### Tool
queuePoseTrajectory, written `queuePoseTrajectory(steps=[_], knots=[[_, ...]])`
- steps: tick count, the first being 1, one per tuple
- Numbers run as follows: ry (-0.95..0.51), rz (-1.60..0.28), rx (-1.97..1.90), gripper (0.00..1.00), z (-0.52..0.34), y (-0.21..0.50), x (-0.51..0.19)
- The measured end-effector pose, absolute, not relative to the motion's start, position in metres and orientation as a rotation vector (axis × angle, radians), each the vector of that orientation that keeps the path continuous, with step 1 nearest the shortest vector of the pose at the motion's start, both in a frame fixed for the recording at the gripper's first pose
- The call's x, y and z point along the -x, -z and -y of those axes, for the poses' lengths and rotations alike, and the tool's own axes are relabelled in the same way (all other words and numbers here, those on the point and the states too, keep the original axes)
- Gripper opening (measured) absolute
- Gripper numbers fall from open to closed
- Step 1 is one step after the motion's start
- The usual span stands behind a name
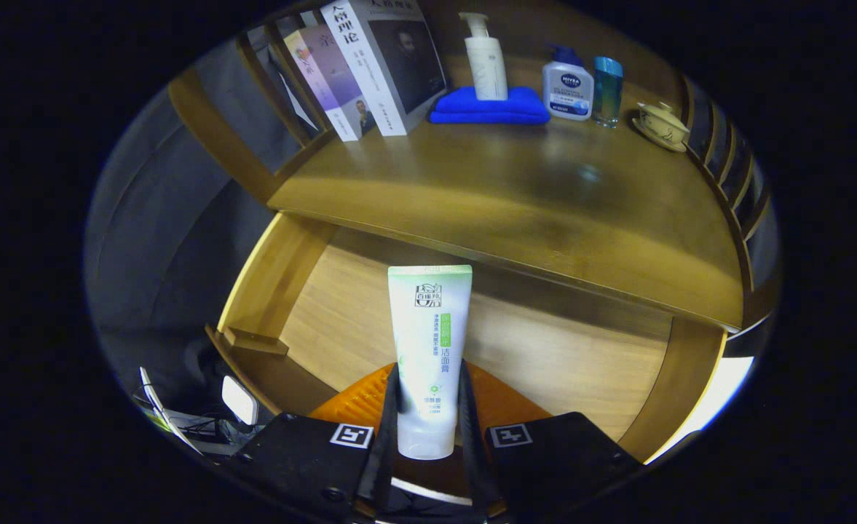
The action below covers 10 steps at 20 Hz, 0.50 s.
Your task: Pull open the drawer, take out the items inside it, and place them on the countertop above the cabinet.
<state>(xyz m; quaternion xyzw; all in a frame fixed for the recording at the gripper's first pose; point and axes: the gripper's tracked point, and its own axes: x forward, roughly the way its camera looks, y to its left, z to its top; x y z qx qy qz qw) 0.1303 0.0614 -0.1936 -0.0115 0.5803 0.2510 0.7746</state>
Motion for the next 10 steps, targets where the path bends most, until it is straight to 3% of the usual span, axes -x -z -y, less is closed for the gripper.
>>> queuePoseTrajectory(steps=[6, 10], knots=[[-0.592, -1.177, -0.049, 0.44, -0.063, 0.146, -0.12], [-0.548, -1.136, -0.058, 0.44, -0.057, 0.13, -0.156]])
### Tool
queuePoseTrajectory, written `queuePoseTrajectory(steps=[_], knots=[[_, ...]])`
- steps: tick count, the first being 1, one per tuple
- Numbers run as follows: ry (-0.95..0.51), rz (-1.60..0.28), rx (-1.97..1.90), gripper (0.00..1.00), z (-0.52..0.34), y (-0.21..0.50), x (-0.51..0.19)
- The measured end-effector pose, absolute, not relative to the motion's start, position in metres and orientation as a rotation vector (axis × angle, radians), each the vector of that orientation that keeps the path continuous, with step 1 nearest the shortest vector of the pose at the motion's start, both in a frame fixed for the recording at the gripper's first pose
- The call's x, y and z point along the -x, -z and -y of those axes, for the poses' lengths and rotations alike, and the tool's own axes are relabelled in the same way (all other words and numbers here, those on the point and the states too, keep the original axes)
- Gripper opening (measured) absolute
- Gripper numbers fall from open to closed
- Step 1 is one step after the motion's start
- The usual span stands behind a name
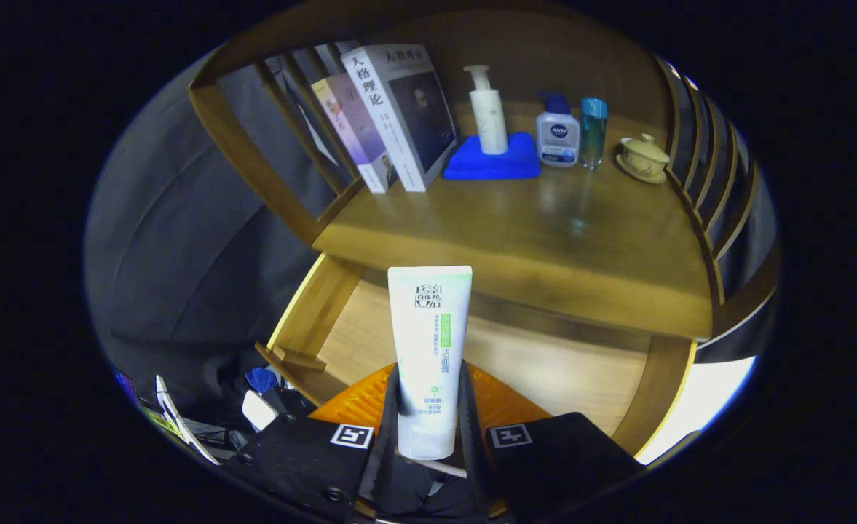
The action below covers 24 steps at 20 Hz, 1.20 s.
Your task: Pull open the drawer, take out the items inside it, and place them on the countertop above the cabinet.
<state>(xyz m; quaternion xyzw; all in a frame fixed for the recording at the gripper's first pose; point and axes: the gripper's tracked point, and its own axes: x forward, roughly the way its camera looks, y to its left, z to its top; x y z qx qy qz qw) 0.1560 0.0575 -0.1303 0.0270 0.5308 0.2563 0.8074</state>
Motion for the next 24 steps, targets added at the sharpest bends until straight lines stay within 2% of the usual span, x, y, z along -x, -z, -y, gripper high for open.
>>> queuePoseTrajectory(steps=[9, 18, 22, 24], knots=[[-0.276, -1.131, -0.22, 0.44, -0.05, 0.148, -0.277], [-0.107, -1.152, -0.324, 0.44, -0.035, 0.184, -0.327], [-0.096, -1.153, -0.32, 0.47, -0.034, 0.187, -0.328], [-0.101, -1.136, -0.32, 0.58, -0.038, 0.188, -0.33]])
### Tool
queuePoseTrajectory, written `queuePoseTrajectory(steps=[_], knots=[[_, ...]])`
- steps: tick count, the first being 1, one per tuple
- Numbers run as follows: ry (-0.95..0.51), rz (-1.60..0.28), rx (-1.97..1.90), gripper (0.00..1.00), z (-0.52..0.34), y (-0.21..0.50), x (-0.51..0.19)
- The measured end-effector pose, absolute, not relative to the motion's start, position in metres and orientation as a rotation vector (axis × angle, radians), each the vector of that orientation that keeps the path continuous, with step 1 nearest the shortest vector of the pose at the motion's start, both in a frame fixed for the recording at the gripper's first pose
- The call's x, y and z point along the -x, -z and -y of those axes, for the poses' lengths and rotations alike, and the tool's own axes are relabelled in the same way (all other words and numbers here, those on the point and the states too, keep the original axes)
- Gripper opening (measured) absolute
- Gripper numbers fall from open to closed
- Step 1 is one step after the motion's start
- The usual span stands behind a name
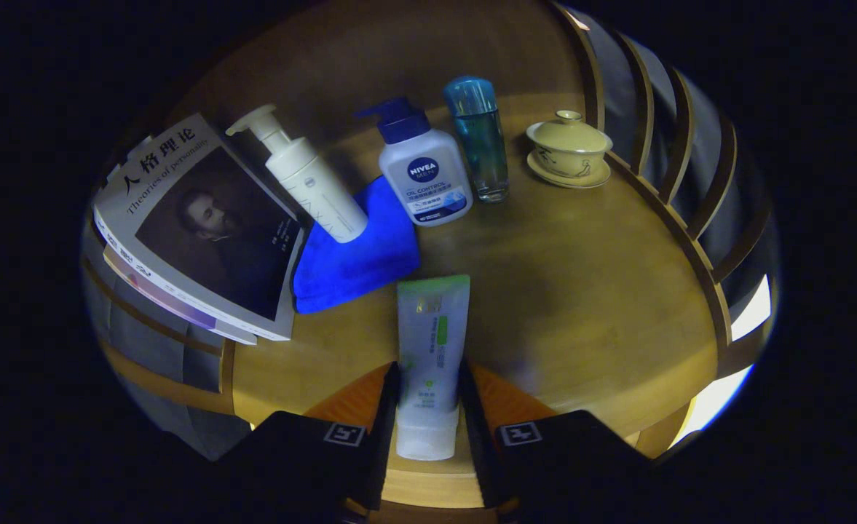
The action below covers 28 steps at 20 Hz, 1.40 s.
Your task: Pull open the drawer, take out the items inside it, and place them on the countertop above the cabinet.
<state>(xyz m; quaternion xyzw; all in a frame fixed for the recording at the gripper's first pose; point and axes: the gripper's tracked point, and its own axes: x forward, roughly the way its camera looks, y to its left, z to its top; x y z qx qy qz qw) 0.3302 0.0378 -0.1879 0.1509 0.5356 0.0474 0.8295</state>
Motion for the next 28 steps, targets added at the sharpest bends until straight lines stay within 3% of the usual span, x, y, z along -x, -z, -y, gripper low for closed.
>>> queuePoseTrajectory(steps=[7, 11, 19, 28], knots=[[-0.151, -1.053, -0.285, 0.98, -0.037, 0.162, -0.32], [-0.193, -0.857, -0.201, 0.98, -0.031, 0.117, -0.305], [-0.282, -0.415, -0.144, 0.98, -0.047, 0.039, -0.199], [-0.169, -0.099, 0.005, 0.98, -0.019, 0.022, -0.079]])
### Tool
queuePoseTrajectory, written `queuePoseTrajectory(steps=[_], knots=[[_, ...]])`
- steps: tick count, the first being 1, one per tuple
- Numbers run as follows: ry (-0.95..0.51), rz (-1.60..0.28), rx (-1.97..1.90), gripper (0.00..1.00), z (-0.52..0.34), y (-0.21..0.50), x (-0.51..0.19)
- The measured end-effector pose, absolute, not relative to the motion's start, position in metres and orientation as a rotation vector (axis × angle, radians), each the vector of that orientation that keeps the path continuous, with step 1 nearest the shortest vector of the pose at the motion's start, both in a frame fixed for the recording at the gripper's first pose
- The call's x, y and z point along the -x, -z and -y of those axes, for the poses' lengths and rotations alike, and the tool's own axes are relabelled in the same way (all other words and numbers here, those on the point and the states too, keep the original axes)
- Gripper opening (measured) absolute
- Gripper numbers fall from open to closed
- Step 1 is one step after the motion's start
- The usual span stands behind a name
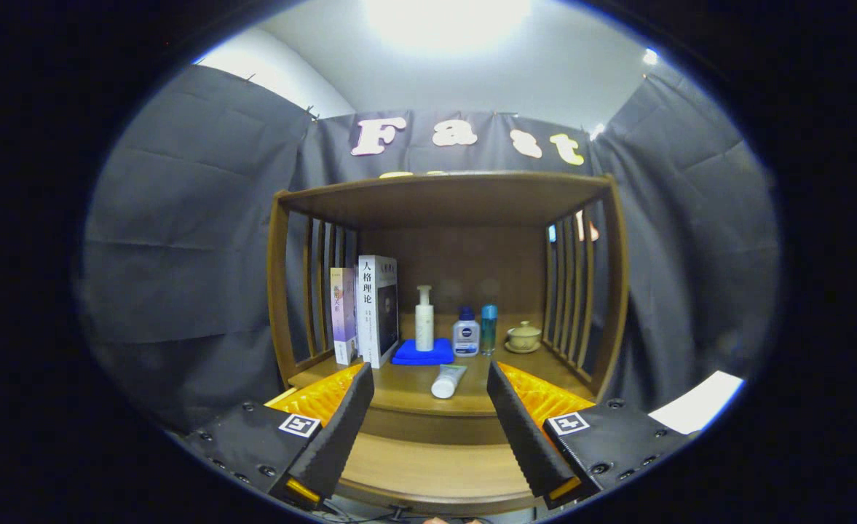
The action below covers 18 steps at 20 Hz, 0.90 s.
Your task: Pull open the drawer, take out the items inside it, and place them on the countertop above the cabinet.
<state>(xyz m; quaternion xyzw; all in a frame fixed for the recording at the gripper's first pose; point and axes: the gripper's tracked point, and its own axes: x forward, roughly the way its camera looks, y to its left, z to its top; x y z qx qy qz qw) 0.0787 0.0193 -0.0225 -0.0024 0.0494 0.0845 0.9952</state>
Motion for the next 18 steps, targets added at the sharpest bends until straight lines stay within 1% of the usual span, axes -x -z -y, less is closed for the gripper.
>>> queuePoseTrajectory(steps=[3, 8, 12, 14, 18], knots=[[-0.136, -0.104, -0.019, 0.98, -0.013, 0.041, -0.051], [-0.091, -0.099, -0.095, 0.98, 0.0, 0.068, -0.023], [-0.07, -0.097, -0.063, 0.98, -0.002, 0.091, -0.01], [-0.071, -0.133, -0.083, 0.98, -0.007, 0.106, -0.008], [-0.064, -0.127, -0.087, 0.98, -0.01, 0.111, -0.007]])
